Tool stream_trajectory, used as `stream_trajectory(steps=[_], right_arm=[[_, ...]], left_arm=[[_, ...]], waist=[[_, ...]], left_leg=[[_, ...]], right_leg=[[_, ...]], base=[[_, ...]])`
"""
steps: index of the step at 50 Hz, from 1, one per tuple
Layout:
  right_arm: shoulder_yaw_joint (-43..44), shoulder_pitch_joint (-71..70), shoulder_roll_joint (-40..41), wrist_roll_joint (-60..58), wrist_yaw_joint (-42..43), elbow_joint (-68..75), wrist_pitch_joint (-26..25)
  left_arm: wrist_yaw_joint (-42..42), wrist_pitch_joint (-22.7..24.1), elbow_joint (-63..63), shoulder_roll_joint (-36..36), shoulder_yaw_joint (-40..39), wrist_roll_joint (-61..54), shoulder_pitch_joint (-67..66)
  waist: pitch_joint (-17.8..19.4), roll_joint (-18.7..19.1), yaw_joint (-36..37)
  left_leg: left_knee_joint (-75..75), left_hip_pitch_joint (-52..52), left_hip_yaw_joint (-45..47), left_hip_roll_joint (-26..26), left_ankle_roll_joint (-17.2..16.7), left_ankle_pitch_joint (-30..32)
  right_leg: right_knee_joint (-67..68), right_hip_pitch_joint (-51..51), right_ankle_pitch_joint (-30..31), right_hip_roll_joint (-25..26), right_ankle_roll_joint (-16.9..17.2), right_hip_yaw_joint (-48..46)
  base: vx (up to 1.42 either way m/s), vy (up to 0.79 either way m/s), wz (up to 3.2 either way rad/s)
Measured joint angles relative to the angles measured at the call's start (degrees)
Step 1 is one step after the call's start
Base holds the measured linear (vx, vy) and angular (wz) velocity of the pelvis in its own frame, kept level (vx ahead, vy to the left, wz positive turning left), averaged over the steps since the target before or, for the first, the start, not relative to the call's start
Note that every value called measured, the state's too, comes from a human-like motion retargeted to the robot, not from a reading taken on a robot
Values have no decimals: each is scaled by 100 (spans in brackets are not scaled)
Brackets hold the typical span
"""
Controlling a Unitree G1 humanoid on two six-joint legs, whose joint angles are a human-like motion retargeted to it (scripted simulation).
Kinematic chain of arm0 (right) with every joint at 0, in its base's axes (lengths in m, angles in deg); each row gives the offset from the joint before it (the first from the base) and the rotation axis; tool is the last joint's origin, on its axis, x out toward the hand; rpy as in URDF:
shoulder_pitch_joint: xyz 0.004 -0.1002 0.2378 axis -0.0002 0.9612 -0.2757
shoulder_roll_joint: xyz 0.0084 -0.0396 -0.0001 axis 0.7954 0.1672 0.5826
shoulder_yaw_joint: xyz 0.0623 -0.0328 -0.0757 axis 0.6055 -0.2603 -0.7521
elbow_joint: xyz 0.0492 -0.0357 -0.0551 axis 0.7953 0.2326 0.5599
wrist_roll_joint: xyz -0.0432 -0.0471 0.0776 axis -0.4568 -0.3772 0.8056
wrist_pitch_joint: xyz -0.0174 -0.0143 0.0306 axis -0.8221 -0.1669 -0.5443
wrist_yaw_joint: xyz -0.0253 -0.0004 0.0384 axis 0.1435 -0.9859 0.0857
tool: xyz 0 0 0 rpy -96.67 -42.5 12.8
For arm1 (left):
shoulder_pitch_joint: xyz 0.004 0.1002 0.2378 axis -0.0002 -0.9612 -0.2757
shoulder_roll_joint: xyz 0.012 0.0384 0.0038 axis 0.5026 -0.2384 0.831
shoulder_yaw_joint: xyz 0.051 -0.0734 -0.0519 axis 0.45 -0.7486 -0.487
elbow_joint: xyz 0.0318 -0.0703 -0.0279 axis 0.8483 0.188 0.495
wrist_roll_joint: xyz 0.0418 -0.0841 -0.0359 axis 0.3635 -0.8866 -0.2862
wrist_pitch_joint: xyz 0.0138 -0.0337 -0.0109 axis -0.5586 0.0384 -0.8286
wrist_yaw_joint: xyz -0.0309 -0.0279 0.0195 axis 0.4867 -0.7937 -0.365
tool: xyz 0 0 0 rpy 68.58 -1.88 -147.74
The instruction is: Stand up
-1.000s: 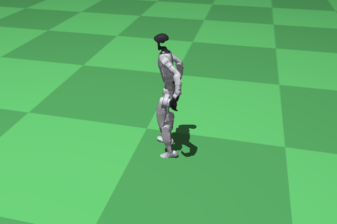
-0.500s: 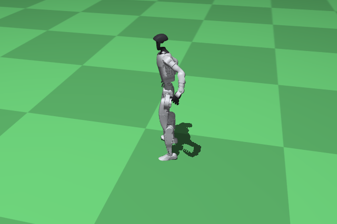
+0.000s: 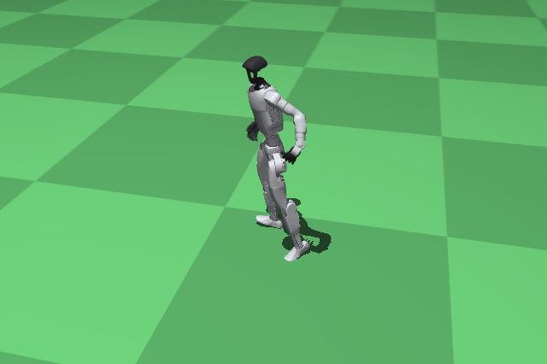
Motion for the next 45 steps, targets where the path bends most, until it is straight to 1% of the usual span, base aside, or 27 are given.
stream_trajectory(steps=[2, 5, 8, 10, 13, 15, 17, 19, 21, 25, 27, 29, 33, 35, 37, 38, 39, 40, 41, 42, 45], right_arm=[[-83, -83, -139, -438, -261, -47, -77], [-119, -215, -300, -1101, -420, -72, -163], [-21, -319, -434, -1599, -500, -67, -174], [34, -357, -446, -1830, -654, 17, -308], [162, -474, -355, -1859, -901, 267, -542], [241, -554, -309, -1835, -1018, 447, -675], [288, -608, -283, -1831, -1039, 584, -754], [318, -649, -234, -1893, -993, 745, -856], [309, -690, -179, -1955, -837, 889, -943], [226, -864, -16, -1880, -517, 1159, -1129], [150, -942, 9, -1823, -481, 1186, -1161], [47, -992, 2, -1832, -451, 1132, -1152], [-88, -1020, -9, -2205, 20, 971, -1075], [-105, -988, 39, -2239, 222, 915, -1009], [-89, -974, 104, -2054, 254, 911, -969], [-88, -986, 134, -1953, 255, 925, -958], [-91, -1019, 157, -1869, 259, 948, -949], [-97, -1064, 178, -1793, 265, 974, -943], [-83, -1083, 198, -1714, 297, 1001, -937], [-70, -1092, 212, -1645, 328, 1020, -926], [-58, -1057, 223, -1524, 421, 1022, -876]], left_arm=[[91, -53, -82, 34, 51, 79, 91], [-105, 60, -251, 87, 176, 475, 237], [-319, 303, -377, 181, 236, 1344, 340], [-363, 346, -266, 130, 224, 1748, 372], [60, 320, 196, -107, 13, 2077, 459], [326, 208, 524, -288, -224, 2162, 569], [280, 97, 777, -428, -454, 2168, 653], [-111, -156, 1060, -623, -725, 2091, 717], [-509, -447, 1275, -819, -901, 1961, 781], [-1166, -999, 1560, -1313, -1070, 1320, 933], [-1428, -1093, 1506, -1367, -972, 1131, 974], [-1608, -1113, 1310, -1281, -809, 1264, 965], [-1813, -978, 809, -965, -453, 2340, 913], [-1915, -978, 612, -848, -270, 2823, 873], [-1940, -966, 537, -895, -153, 3085, 811], [-1944, -981, 534, -950, -121, 3122, 785], [-1950, -1024, 543, -1001, -113, 3090, 786], [-1958, -1081, 557, -1049, -117, 3025, 799], [-2040, -1106, 545, -1088, -105, 2912, 805], [-2140, -1117, 522, -1113, -89, 2820, 804], [-2463, -1062, 376, -1051, -9, 2746, 772]], waist=[[-91, 23, 93], [-202, 44, 117], [-263, 61, 46], [-271, 34, 48], [-226, -6, 87], [-174, 7, 146], [-147, -17, 173], [-159, -111, 212], [-195, -192, 229], [-240, -158, 265], [-225, -80, 250], [-211, 52, 222], [-186, 116, 259], [-197, 152, 276], [-208, 148, 300], [-240, 168, 310], [-284, 200, 339], [-335, 238, 378], [-349, 235, 357], [-349, 215, 324], [-258, 60, 146]], left_leg=[[-82, 46, 145, 46, 25, -258], [-189, -3, 44, -30, 260, -530], [-237, -112, -74, -152, 488, -696], [-263, -198, -145, -243, 633, -710], [-275, -357, -380, -352, 804, -717], [-283, -486, -518, -422, 972, -729], [-284, -596, -651, -473, 1070, -764], [-297, -748, -853, -564, 1186, -807], [-318, -856, -950, -659, 1284, -797], [-279, -1041, -1190, -677, 1413, -710], [-247, -1095, -1337, -641, 1443, -681], [-224, -1145, -1543, -550, 1465, -649], [-237, -1254, -1789, -524, 1535, -584], [-244, -1309, -1916, -485, 1556, -553], [-234, -1396, -1962, -445, 1551, -509], [-235, -1458, -1992, -366, 1533, -487], [-229, -1557, -2032, -199, 1461, -458], [-219, -1675, -2076, 13, 1363, -425], [-190, -1758, -2195, 104, 1285, -417], [-162, -1821, -2300, 146, 1228, -414], [-100, -1852, -2540, 51, 1132, -432]], right_leg=[[6, -3, 13, 106, 22, 57], [17, -10, 68, 132, 97, 86], [85, -12, 143, 42, 209, -85], [182, -53, 173, -42, 264, -211], [552, -222, 136, -240, 353, -382], [973, -432, 59, -351, 392, -460], [1430, -737, -5, -476, 412, -290], [1999, -1099, -8, -733, 448, -184], [2193, -1194, 107, -911, 480, -268], [2090, -1155, 541, -940, 434, -323], [2020, -1094, 713, -911, 384, -334], [2161, -1097, 902, -970, 417, -293], [2590, -1316, 1263, -1086, 399, -48], [2750, -1413, 1290, -1053, 380, 204], [2751, -1490, 1166, -887, 789, 627], [2678, -1555, 1067, -641, 986, 921], [2579, -1641, 999, -301, 1051, 1155], [2466, -1738, 946, 85, 1051, 1360], [2351, -1758, 837, 355, 1051, 1554], [2224, -1752, 741, 582, 1051, 1762], [1670, -1513, 550, 1146, 1051, 2577]], base=[[-2, 8, -11], [-8, 16, 21], [-12, 11, 58], [-19, 19, 47], [-20, 14, 48], [-23, 18, 39], [-18, 12, 42], [-14, 11, 54], [-11, 9, 63], [-14, 10, 72], [-15, 14, 77], [-14, 12, 83], [-12, 6, 58], [-11, 3, 51], [-10, 1, 37], [-11, -13, 18], [-13, -24, -2], [-12, -28, 10], [-9, -25, 36], [-4, -15, 74], [2, -19, 96]])
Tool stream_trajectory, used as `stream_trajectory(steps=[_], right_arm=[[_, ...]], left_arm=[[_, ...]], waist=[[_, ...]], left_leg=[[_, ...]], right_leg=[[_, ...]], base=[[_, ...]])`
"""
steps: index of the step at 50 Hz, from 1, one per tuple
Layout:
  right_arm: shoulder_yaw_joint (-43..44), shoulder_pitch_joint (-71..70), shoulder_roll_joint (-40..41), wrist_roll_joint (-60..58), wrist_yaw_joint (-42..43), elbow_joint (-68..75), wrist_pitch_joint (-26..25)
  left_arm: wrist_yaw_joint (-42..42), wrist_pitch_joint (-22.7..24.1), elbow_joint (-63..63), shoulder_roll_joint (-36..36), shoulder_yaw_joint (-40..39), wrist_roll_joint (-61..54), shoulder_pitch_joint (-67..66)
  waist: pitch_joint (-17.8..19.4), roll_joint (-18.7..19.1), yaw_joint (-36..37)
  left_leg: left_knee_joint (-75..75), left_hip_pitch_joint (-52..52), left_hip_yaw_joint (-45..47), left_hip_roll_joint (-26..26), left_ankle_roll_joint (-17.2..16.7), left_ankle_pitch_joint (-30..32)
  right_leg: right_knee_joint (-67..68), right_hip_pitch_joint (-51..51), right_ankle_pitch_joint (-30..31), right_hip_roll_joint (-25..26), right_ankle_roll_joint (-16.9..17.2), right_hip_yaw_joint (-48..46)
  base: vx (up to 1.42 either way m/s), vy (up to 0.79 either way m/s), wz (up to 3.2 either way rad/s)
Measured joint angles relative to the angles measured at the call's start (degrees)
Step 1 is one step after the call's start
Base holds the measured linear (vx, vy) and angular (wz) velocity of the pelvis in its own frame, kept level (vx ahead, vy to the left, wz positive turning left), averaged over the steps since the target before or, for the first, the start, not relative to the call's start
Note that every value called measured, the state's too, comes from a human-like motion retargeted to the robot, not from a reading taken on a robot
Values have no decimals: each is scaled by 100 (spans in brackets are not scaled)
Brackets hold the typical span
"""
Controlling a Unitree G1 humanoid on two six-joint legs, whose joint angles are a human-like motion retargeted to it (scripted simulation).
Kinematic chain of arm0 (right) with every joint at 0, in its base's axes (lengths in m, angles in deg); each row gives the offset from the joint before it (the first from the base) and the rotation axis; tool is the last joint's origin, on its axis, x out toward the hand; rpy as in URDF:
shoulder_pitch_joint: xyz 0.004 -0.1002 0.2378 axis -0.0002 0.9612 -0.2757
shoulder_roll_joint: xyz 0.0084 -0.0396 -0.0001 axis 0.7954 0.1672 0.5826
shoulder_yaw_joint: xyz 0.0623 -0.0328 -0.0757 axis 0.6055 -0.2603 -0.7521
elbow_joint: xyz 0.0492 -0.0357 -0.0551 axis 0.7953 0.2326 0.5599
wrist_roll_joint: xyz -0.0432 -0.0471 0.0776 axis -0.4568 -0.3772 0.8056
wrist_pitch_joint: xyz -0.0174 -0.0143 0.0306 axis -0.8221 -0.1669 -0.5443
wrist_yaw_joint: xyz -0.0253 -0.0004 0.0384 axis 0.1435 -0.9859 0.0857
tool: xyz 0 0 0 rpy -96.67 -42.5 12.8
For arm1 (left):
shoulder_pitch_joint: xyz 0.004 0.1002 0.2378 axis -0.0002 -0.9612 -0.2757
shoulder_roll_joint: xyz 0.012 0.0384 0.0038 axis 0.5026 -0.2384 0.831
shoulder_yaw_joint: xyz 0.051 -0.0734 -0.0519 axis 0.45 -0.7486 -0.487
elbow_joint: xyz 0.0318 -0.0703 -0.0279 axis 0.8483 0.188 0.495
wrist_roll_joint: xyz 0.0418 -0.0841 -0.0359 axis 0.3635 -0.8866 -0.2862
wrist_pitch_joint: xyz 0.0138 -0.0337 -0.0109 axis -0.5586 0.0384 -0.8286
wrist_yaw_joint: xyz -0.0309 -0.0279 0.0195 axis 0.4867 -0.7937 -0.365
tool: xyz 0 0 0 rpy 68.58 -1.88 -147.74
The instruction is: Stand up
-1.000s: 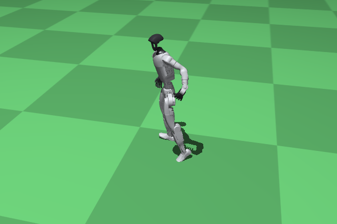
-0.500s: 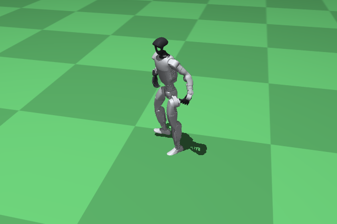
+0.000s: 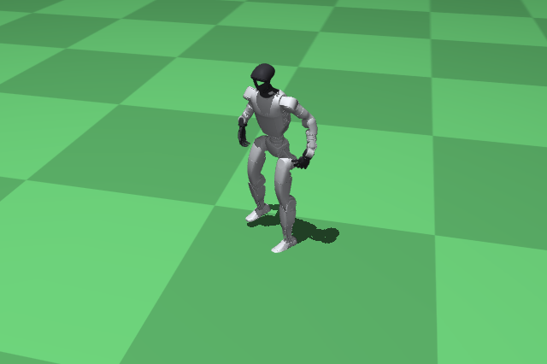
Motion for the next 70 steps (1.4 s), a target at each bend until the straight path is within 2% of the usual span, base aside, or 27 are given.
stream_trajectory(steps=[2, 3, 5, 7, 10, 15, 21, 25, 26, 29, 30, 32, 34, 36, 38, 40, 45, 50, 53, 60, 65, 70], right_arm=[[4, 16, -15, 58, 53, 3, 8], [-2, 61, -37, 79, 79, -16, 24], [-47, 80, -65, 140, 104, -36, 41], [-87, 85, -81, 148, 92, -31, 54], [-164, 64, -160, 56, -71, 10, 46], [-112, -98, -371, -343, -665, 175, -29], [109, -493, -577, -836, -1342, 442, -325], [190, -765, -657, -868, -813, 640, -373], [202, -882, -693, -866, -660, 742, -392], [129, -1380, -718, -918, -290, 1128, -415], [94, -1500, -696, -941, -223, 1224, -427], [27, -1762, -575, -989, -54, 1429, -431], [-86, -1984, -459, -1101, 157, 1645, -386], [-252, -2148, -342, -1292, 426, 1849, -393], [-437, -2208, -150, -1563, 632, 1938, -387], [-610, -2270, -42, -1913, 703, 1991, -373], [-923, -2345, 20, -3092, 1340, 1917, -537], [-936, -2397, 123, -3386, 1320, 2016, -454], [-920, -2474, 166, -3166, 1220, 2147, -469], [-891, -2885, 146, -2928, 1725, 2804, -588], [-856, -3229, 123, -2826, 1976, 3442, -592], [-796, -3456, 117, -2728, 2230, 4044, -572]], left_arm=[[-88, 22, -85, 58, 64, 20, -9], [-128, 39, -154, 38, 89, 39, -72], [-192, 67, -278, 72, 101, 79, -118], [-221, 96, -349, 124, 99, 132, -109], [-169, 136, -384, 116, 13, 238, -63], [122, 177, -324, -31, -201, 782, 202], [232, -76, 87, -311, -245, 1180, 617], [-7, -248, 237, -408, -223, 1371, 945], [-109, -237, 267, -424, -185, 1445, 1052], [-440, -173, 420, -409, -89, 1763, 1490], [-522, -137, 460, -382, -51, 1871, 1616], [-606, -73, 599, -381, 30, 2147, 1881], [-691, -81, 753, -449, 151, 2385, 2081], [-878, -87, 944, -552, 336, 2610, 2238], [-1086, -113, 1130, -578, 544, 2903, 2332], [-1278, -214, 1338, -634, 755, 3299, 2444], [-1858, -537, 1751, -775, 1050, 4477, 2469], [-1962, -613, 1846, -821, 677, 4960, 2222], [-1894, -664, 2011, -859, 368, 4646, 2120], [-2084, -1042, 2909, -1048, -377, 3538, 1988], [-2197, -1056, 3628, -1030, -700, 2979, 2054], [-2375, -1141, 4224, -936, -919, 2821, 2156]], waist=[[127, -157, -182], [211, -265, -220], [320, -366, -240], [398, -414, -302], [539, -504, -187], [700, -426, 184], [585, -278, -44], [420, -190, -136], [425, -226, -183], [478, -248, -202], [486, -242, -198], [506, -268, -208], [523, -351, -189], [522, -437, -120], [435, -398, -12], [338, -302, 75], [150, -286, -12], [-73, -328, -157], [-15, -393, -81], [-51, -400, -316], [-27, -359, -447], [-25, -320, -470]], left_leg=[[10, 95, -153, -193, -37, -9], [0, 179, -63, -549, 144, 24], [-43, 350, -12, -729, 178, 43], [-68, 484, -115, -837, 143, 61], [-50, 680, -129, -1029, 123, 57], [196, 752, 221, -1116, 84, -40], [1006, 241, 114, -1237, -296, -184], [1671, -220, 358, -1143, -1025, 450], [1735, -261, 551, -1313, -1089, 669], [2102, -454, 815, -1908, -1132, 996], [2162, -473, 871, -2052, -1132, 968], [2258, -478, 1018, -2141, -1132, 532], [2277, -407, 909, -2032, -1132, 178], [2112, -238, 651, -1738, -1132, 137], [1919, -100, 354, -1198, -1008, 409], [1621, 64, 290, -971, -866, 685], [1094, 493, 631, -814, -409, -140], [605, 752, 614, -732, -264, -51], [456, 876, 732, -754, -136, -21], [298, 904, 842, -765, 79, -71], [256, 830, 865, -713, 190, -143], [170, 755, 1154, -589, 249, -172]], right_leg=[[-398, 245, 122, 302, -43, 637], [-607, 364, 137, -7, -173, 885], [-801, 607, -218, -277, -631, 415], [-987, 851, -455, -382, -859, 124], [-1378, 1213, -486, -470, -885, 241], [-1576, 1396, -385, -364, -1122, 482], [-1336, 1083, -450, -388, -1270, 234], [-1190, 840, -488, -404, -1364, 90], [-1095, 791, -537, -621, -1274, 77], [-912, 731, -613, -1120, -964, 107], [-891, 747, -617, -1212, -882, 93], [-871, 797, -605, -1315, -796, -15], [-917, 903, -614, -1346, -900, -79], [-1014, 1055, -626, -1206, -1143, -119], [-1227, 1243, -558, -756, -1444, -194], [-1318, 1379, -547, -551, -1511, -235], [-1399, 1686, -614, -436, -1492, -358], [-1383, 1764, -689, -355, -1452, -386], [-1312, 1768, -722, -359, -1428, -242], [-1137, 1563, -777, -350, -1302, 9], [-731, 1175, -828, -350, -1142, 281], [-214, 704, -394, -288, -1004, 635]], base=[[6, -3, 114], [1, 38, 80], [3, 16, 57], [6, -12, 61], [5, -5, 13], [-1, -4, -34], [-6, -5, 42], [-11, 2, 37], [-11, 37, 52], [-13, 68, 31], [-13, 61, 32], [-12, 34, 46], [-4, -35, 37], [2, -76, 10], [4, -65, -13], [8, -15, -6], [18, 2, 12], [14, 3, -7], [7, -4, -40], [3, 3, -35], [-5, 12, -53], [-9, 10, -64]])
